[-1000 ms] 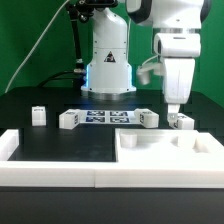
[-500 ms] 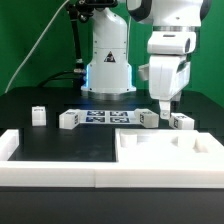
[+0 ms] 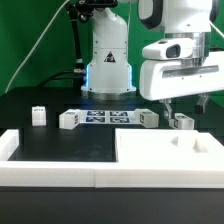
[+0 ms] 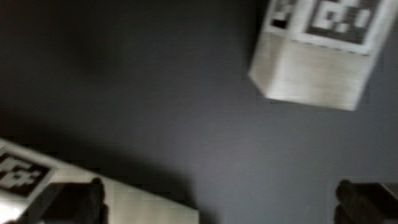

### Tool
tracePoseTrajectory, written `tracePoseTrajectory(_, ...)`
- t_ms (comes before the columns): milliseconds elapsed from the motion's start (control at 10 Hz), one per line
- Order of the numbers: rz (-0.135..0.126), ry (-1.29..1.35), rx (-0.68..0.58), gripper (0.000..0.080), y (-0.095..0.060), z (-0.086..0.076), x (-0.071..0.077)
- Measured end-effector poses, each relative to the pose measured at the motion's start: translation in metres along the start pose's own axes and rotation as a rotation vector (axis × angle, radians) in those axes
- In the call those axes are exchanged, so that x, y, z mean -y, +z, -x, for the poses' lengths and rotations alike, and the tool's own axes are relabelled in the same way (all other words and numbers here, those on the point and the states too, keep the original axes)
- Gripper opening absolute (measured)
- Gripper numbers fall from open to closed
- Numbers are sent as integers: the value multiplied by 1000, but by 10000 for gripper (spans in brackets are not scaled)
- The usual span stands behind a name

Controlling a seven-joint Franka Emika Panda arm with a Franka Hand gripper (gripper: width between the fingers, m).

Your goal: Assemble one leg

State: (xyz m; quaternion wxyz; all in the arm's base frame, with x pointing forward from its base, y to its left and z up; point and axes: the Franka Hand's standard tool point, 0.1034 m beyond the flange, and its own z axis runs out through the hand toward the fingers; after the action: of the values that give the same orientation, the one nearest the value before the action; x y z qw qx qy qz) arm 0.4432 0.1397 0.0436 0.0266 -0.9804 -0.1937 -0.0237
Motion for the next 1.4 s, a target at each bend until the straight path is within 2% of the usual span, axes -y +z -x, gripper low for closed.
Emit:
tracePoseTrajectory(100,-7,88,0,649,0,0,3)
tracePoseTrajectory(500,-11,98,55,649,1,2,5)
tracePoseTrajectory(600,-10,118,184,649,1,13,14)
tracePoseTrajectory(700,-15,118,262,649,1,10,16)
tracePoseTrajectory(1100,-41,120,568,649,4,15,19)
tracePoseTrajectory(1200,-47,121,608,649,7,13,19)
tracePoseTrajectory(1300,-58,119,731,649,7,21,20)
tracePoseTrajectory(1400,-68,117,813,649,10,22,21)
